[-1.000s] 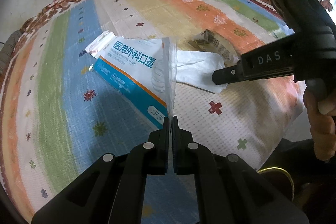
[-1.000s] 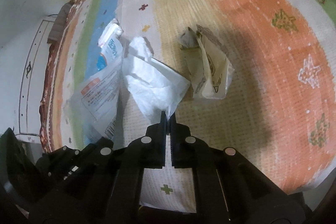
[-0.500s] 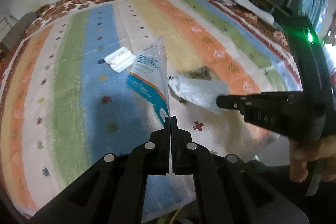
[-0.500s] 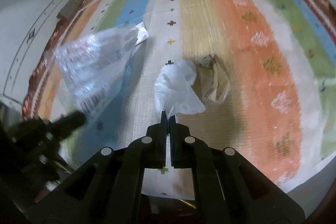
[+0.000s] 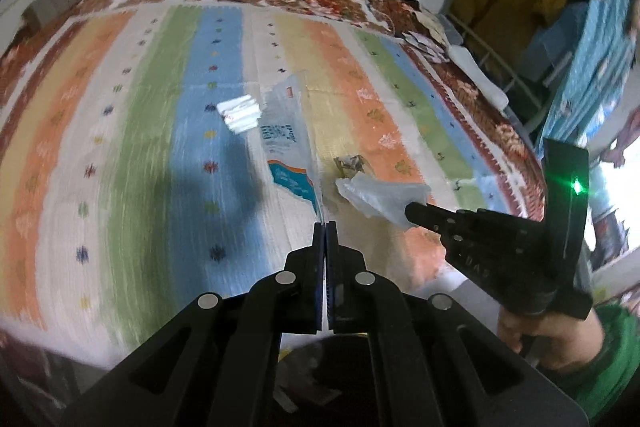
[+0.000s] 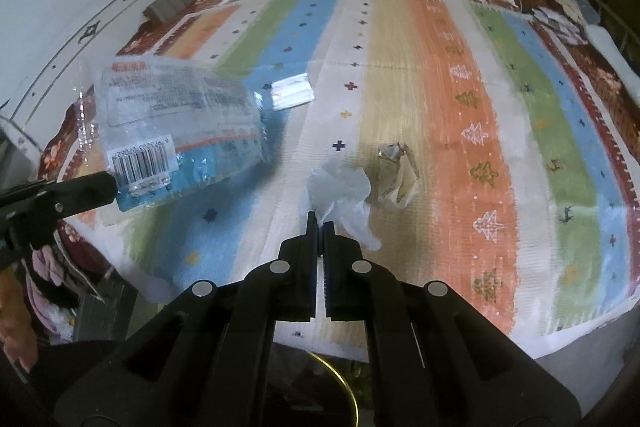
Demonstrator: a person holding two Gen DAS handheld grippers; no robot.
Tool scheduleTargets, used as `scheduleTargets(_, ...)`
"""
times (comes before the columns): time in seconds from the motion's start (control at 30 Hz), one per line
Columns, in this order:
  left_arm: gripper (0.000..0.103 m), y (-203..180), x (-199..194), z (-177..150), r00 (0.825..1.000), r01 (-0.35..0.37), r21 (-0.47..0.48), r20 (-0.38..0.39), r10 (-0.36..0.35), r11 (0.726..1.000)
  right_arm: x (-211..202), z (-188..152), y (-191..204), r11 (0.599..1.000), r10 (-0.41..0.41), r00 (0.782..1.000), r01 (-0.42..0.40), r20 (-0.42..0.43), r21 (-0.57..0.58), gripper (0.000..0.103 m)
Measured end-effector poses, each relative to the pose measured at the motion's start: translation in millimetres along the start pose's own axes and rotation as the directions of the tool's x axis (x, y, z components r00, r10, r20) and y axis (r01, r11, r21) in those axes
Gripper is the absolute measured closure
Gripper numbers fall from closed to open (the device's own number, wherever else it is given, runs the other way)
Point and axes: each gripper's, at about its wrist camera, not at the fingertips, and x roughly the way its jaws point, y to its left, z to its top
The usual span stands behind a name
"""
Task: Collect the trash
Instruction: 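Carry the mask package in the left tool to the bin while the right tool carries the tissue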
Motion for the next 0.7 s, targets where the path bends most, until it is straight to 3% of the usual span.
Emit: scheduleTargets(0.7, 0.103, -23.5, -60.5, -52.0, 0.994, 0.082, -0.02, 0.067, -0.081, 0.996, -84.0, -53.2, 24.9, 0.997, 0.043, 0.991, -0.034, 0.124, -0.073, 0.102)
